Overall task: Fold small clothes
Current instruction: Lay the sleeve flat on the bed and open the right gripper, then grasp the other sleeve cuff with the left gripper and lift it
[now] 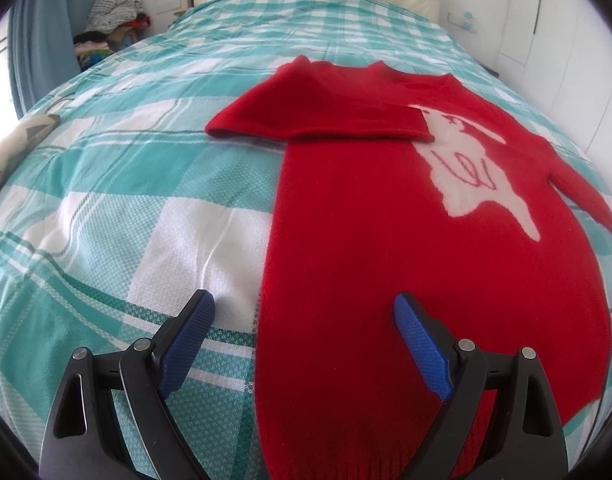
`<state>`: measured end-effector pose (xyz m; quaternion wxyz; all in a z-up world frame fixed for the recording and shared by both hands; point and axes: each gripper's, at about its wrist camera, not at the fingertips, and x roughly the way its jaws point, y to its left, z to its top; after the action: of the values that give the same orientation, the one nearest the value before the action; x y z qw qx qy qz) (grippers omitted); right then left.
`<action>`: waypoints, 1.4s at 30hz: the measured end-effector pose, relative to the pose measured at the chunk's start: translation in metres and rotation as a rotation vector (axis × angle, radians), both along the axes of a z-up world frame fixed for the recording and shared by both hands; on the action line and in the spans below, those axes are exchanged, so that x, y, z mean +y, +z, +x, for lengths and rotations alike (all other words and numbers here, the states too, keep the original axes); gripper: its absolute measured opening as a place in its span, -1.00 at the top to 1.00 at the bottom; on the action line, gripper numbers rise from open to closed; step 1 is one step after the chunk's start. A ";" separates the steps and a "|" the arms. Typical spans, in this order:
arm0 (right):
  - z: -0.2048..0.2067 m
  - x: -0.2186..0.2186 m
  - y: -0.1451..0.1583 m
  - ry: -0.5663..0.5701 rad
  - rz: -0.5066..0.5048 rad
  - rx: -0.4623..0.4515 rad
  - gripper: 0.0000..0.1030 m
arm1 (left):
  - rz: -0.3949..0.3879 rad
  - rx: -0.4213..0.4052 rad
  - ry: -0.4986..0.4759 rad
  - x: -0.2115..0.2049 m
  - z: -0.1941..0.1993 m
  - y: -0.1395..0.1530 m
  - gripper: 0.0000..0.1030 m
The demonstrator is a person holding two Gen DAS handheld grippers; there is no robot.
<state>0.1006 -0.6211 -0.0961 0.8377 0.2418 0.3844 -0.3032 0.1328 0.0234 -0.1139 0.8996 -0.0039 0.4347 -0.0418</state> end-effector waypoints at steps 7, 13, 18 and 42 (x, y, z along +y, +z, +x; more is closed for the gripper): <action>-0.046 0.005 0.040 -0.154 -0.135 -0.074 -0.10 | 0.090 -0.160 -0.125 -0.008 0.015 0.077 -0.81; -0.063 0.035 0.064 -0.082 -0.146 -0.203 -0.10 | 0.412 -0.143 -0.455 -0.079 0.090 0.072 -0.86; -0.049 0.054 0.060 -0.004 -0.148 -0.186 -0.11 | 0.533 -0.053 -0.623 -0.118 0.128 0.022 -0.63; -0.028 0.085 0.064 0.120 -0.238 -0.184 -0.11 | -0.085 -0.068 0.505 0.232 0.167 0.067 0.95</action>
<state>0.0724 -0.5356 -0.0319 0.9087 0.1443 0.2810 -0.2728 0.2994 0.2556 -0.0471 0.8948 -0.1486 0.3871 0.1656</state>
